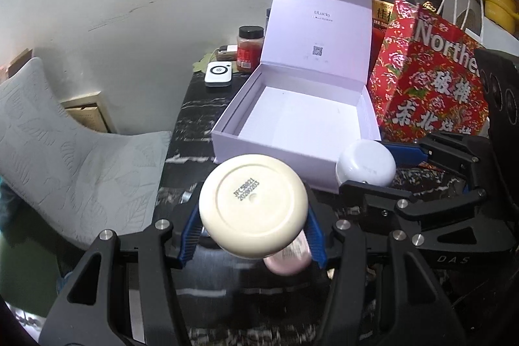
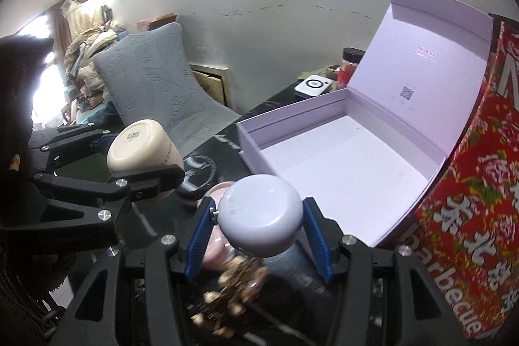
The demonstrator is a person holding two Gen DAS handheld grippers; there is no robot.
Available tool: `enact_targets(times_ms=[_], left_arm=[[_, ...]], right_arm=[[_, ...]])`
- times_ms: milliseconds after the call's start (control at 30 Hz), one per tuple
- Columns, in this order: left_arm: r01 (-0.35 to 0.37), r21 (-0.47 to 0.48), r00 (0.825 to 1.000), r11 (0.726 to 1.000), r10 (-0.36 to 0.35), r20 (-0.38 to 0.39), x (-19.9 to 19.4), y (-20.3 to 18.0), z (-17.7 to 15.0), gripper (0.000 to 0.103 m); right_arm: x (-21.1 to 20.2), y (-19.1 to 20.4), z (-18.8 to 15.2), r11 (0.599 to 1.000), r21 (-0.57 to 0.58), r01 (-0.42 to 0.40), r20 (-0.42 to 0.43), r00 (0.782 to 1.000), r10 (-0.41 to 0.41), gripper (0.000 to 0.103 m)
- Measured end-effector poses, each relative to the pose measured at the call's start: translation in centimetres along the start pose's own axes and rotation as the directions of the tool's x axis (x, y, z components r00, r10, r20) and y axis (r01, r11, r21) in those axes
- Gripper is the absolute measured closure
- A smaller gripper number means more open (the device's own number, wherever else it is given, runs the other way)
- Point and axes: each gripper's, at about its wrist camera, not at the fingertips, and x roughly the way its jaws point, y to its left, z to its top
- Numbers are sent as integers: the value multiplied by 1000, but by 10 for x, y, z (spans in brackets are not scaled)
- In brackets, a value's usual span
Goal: Organize objects
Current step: 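Carry the cream jar and white compact with both grippers into the lavender box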
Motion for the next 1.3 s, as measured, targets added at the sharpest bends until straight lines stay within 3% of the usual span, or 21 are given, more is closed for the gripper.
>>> enact_targets(times_ms=[833,1067,1300], left_arm=[[1,29,1000,1000,0,-14,128,6,88,50],[-26,53,1000,998,27,-13,152,2,104,50],[14,21,999,1000,-14,-35,173,2,124,50]], right_arm=[[85,-75,63,987,-23,157,-29,987,-158,47],[103,-93,74,975,-4,220,-42,975,-220,47],[120,-109,80,965,-2,261,-87,962,-260,47]])
